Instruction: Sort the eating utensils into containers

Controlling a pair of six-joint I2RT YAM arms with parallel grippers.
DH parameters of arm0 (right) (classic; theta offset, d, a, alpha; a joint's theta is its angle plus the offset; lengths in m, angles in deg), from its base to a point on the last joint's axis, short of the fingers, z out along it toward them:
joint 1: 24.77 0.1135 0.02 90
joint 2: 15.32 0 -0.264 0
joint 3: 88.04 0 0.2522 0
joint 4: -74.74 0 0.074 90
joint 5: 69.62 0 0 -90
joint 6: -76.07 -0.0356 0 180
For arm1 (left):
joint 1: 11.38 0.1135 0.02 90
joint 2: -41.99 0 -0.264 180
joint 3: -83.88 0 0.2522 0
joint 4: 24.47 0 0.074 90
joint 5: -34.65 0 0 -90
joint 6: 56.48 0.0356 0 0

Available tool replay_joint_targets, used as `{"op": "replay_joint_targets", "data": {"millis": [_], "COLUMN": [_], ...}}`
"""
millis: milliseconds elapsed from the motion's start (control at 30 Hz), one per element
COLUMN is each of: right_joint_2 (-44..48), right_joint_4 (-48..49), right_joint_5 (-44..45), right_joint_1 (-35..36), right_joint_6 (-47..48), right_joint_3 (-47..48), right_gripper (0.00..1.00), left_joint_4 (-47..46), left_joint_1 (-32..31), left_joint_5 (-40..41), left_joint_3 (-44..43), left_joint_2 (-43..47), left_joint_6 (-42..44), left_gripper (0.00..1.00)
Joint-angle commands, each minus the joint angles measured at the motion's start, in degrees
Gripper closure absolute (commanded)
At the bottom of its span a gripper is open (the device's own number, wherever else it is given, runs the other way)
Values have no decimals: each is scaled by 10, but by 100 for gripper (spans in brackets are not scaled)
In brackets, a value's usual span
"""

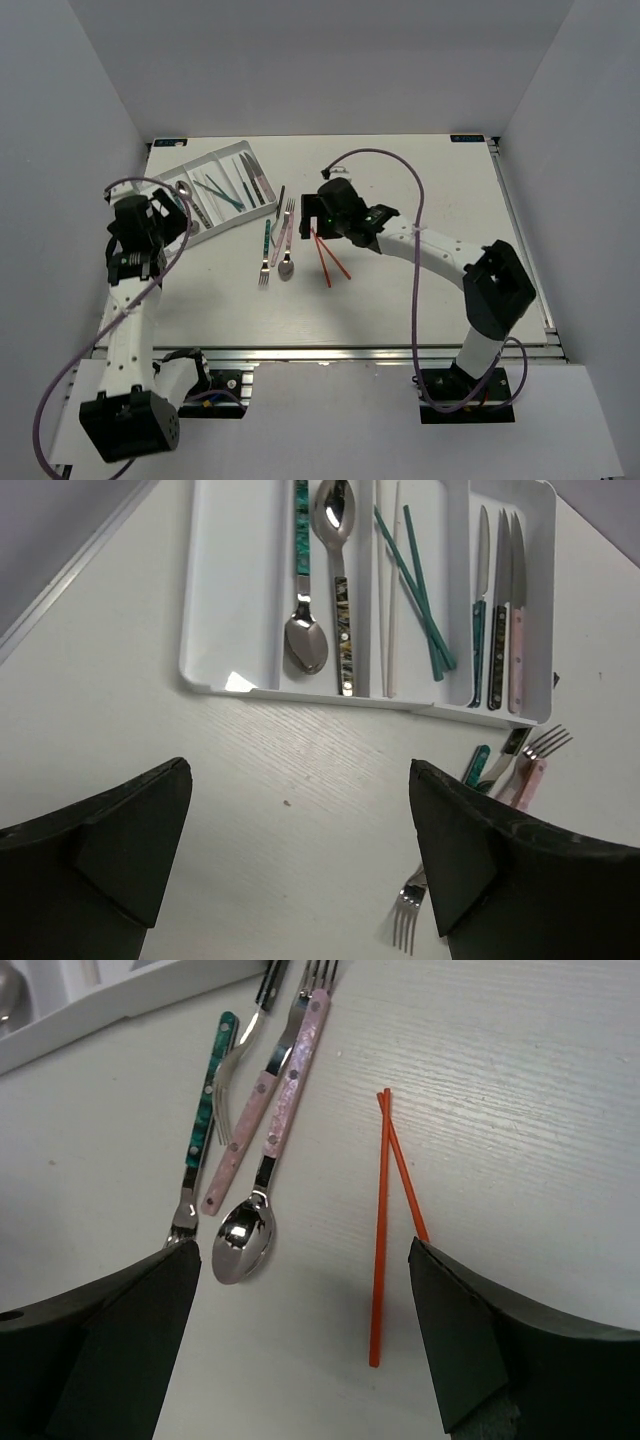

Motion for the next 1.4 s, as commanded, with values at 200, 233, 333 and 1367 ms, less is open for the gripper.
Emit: {"op": "replay_joint_targets", "data": {"millis": [200,233,333,1367], "right_joint_2": [-200,-214,-254,-367], "right_joint_4": [-122,-128,-150,-130], "right_joint_5": [135,149,187,164], "right_joint_1": [39,48,54,69], "right_joint_6": [-59,-65,-79,-105], "right_joint_3": [226,240,282,330], "right_gripper": [11,13,27,67], "left_joint_4": [-22,-23,-26,-35], "left_joint_1": [-17,-20,-22,-22], "left_joint_5": [36,34,21,-29], "left_joint_3": [78,78,78,78], "left_joint_2": [78,77,81,79], "left_joint_6": [-3,-3,-3,1], "left_gripper": [2,2,2,2]}}
